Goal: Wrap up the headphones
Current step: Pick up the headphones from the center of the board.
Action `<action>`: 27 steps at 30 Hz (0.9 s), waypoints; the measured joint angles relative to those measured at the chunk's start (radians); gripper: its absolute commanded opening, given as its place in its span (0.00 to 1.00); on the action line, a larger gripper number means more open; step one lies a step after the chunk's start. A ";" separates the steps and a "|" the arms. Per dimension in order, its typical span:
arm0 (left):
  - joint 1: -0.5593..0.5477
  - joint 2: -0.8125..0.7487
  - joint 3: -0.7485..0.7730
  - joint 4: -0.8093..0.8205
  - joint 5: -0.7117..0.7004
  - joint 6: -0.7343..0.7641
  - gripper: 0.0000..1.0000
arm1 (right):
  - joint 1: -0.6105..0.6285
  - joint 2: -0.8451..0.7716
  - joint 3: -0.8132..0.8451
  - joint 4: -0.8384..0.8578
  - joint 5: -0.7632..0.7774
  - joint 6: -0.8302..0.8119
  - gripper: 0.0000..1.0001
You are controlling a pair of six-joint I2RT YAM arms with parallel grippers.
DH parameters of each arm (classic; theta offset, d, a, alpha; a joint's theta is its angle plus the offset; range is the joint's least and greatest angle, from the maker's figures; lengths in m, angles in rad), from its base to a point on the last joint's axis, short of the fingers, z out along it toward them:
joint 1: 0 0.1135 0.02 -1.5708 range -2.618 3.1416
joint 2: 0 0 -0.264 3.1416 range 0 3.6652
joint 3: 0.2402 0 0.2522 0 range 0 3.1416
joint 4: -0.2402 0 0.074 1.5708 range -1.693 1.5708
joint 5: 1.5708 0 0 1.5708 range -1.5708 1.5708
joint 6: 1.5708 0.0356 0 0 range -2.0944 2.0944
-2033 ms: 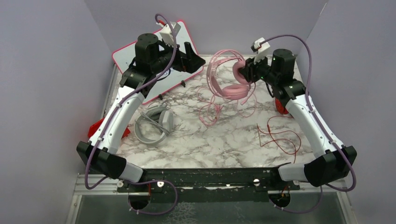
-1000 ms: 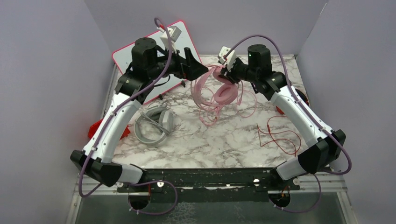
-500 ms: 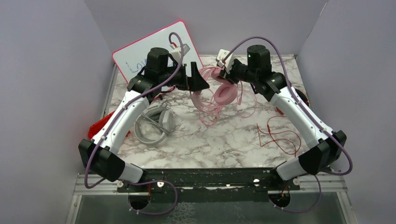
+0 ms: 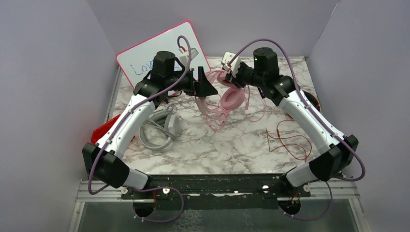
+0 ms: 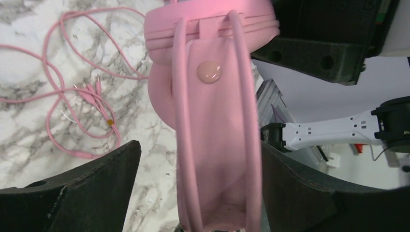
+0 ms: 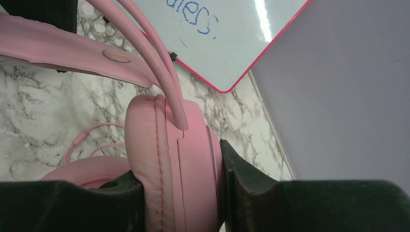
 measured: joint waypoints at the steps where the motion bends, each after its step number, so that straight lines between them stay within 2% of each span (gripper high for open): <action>1: 0.001 0.000 -0.010 0.006 0.006 -0.004 0.94 | 0.000 0.000 0.000 0.002 0.004 0.005 0.02; 2: 0.001 0.000 -0.022 0.008 0.010 -0.006 0.93 | 0.000 0.000 0.000 0.003 0.006 0.008 0.03; 3: 0.001 0.000 -0.031 0.009 0.012 -0.007 0.88 | 0.000 0.000 0.000 0.006 0.009 0.011 0.03; 8: 0.003 -0.001 -0.068 0.008 0.026 -0.014 0.53 | 0.000 0.004 0.000 0.010 0.026 0.018 0.08; 11: 0.010 -0.005 -0.067 0.014 0.035 -0.014 0.45 | 0.000 0.013 0.000 0.011 0.037 0.021 0.17; 12: 0.021 -0.006 -0.066 0.016 0.039 -0.015 0.43 | 0.001 0.013 -0.002 0.014 0.041 0.024 0.24; 14: 0.045 -0.007 -0.063 0.023 0.054 -0.017 0.40 | 0.003 0.013 -0.005 0.027 0.053 0.038 0.45; 15: 0.059 -0.007 -0.062 0.029 0.063 -0.019 0.33 | 0.006 0.013 -0.006 0.037 0.058 0.050 0.52; 19: 0.124 -0.008 -0.061 0.043 0.101 -0.037 0.30 | 0.013 0.012 -0.011 0.077 0.065 0.114 0.73; 21: 0.166 -0.008 -0.061 0.051 0.126 -0.048 0.30 | 0.013 0.012 -0.011 0.097 0.071 0.156 0.77; 22: 0.185 -0.008 -0.061 0.059 0.144 -0.056 0.29 | 0.011 0.012 -0.010 0.101 0.072 0.183 0.84; 23: 0.195 -0.008 -0.062 0.064 0.158 -0.063 0.29 | 0.009 0.012 -0.005 0.101 0.072 0.213 0.97; 27: 0.225 -0.008 -0.064 0.090 0.212 -0.086 0.29 | -0.042 0.012 0.045 0.081 0.042 0.382 1.00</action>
